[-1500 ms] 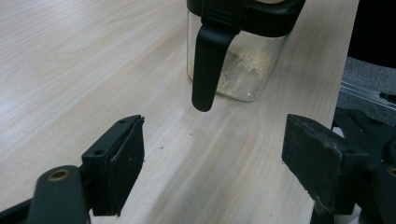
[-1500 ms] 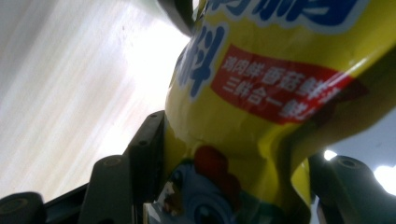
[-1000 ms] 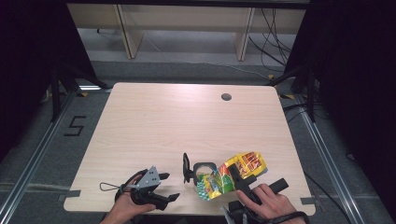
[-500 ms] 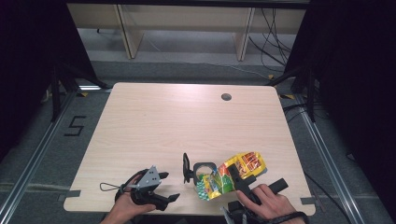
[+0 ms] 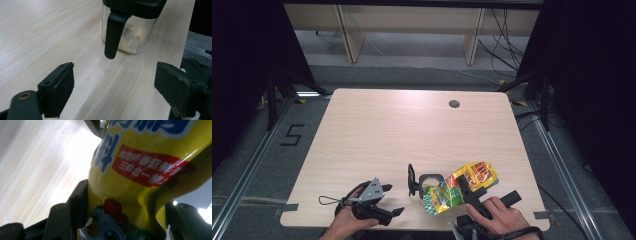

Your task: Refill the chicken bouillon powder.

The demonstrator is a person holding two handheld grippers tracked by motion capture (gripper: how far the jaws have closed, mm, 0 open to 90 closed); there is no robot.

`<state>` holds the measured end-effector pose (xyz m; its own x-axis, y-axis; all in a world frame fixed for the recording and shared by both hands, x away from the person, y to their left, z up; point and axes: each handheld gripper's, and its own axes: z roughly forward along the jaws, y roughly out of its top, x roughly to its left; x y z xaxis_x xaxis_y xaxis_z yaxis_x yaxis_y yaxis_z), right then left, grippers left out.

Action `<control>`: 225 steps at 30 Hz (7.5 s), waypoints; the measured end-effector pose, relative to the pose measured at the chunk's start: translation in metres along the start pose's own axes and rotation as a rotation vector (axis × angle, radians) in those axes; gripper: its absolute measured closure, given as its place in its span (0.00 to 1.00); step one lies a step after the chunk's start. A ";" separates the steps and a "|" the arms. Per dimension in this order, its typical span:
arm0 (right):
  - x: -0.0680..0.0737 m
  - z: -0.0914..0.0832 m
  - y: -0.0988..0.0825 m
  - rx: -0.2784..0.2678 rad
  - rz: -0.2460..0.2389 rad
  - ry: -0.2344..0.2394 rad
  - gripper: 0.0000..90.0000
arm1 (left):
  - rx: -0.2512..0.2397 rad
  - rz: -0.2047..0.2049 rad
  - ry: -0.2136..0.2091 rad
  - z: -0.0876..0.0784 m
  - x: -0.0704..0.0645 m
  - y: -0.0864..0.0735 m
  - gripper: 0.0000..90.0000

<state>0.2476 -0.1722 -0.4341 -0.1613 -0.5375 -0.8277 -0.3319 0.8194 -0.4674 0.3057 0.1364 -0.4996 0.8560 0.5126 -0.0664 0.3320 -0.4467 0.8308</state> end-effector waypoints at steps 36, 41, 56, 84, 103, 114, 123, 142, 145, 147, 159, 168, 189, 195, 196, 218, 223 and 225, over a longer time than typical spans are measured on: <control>0.000 0.000 -0.003 0.012 -0.009 0.009 0.49 | 0.008 0.002 0.010 0.001 0.000 -0.001 0.18; 0.001 -0.001 0.002 -0.008 -0.006 0.006 0.49 | 0.000 -0.015 0.003 0.001 -0.002 -0.001 0.18; 0.000 -0.004 -0.001 0.018 0.021 0.008 0.49 | 0.004 -0.014 0.012 0.001 -0.001 -0.001 0.18; -0.001 -0.003 -0.006 0.003 -0.002 0.009 0.49 | 0.026 0.008 0.001 0.000 0.001 -0.001 0.18; 0.003 -0.002 -0.009 0.025 0.032 0.037 0.49 | 0.015 0.021 0.000 0.001 0.002 0.000 0.18; 0.003 -0.001 -0.007 0.014 0.034 0.035 0.49 | -0.002 -0.006 -0.002 0.002 -0.001 0.000 0.19; 0.002 -0.002 -0.009 0.020 0.037 0.028 0.49 | 0.001 -0.006 -0.001 0.001 -0.001 0.000 0.19; 0.002 -0.002 -0.009 0.007 0.044 0.020 0.49 | -0.009 -0.010 0.003 0.002 -0.001 0.000 0.19; 0.003 -0.002 -0.009 0.006 0.045 0.018 0.49 | 0.014 0.006 0.007 0.000 -0.001 0.001 0.19; 0.003 -0.001 -0.009 0.004 0.041 0.022 0.49 | -0.014 -0.014 0.002 0.000 -0.002 0.000 0.19; 0.001 -0.001 -0.009 -0.007 0.011 0.023 0.49 | -0.001 0.003 0.015 0.000 0.000 0.000 0.19; 0.002 -0.001 -0.004 0.007 -0.022 0.009 0.49 | 0.007 0.001 0.004 0.000 0.000 0.001 0.19; 0.002 -0.002 0.001 -0.005 -0.003 -0.004 0.50 | -0.011 -0.001 0.007 0.000 -0.001 0.000 0.19; 0.001 -0.002 -0.001 -0.008 -0.021 -0.003 0.50 | 0.004 0.005 0.015 -0.001 0.000 0.001 0.19; 0.001 -0.002 -0.001 -0.010 -0.020 0.000 0.50 | -0.003 0.002 0.011 0.000 0.000 0.000 0.19; 0.000 -0.005 -0.011 0.024 0.022 0.008 0.50 | -0.001 0.010 0.004 0.000 0.001 0.001 0.19; -0.001 -0.005 -0.011 0.025 0.016 0.006 0.50 | 0.005 0.004 0.002 0.000 0.000 0.001 0.19; -0.002 -0.005 -0.011 0.014 -0.012 0.003 0.50 | 0.000 -0.006 0.000 0.000 0.000 0.001 0.19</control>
<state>0.2473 -0.1810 -0.4259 -0.1604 -0.5476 -0.8212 -0.3212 0.8157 -0.4812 0.3059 0.1362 -0.4990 0.8538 0.5157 -0.0713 0.3374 -0.4438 0.8301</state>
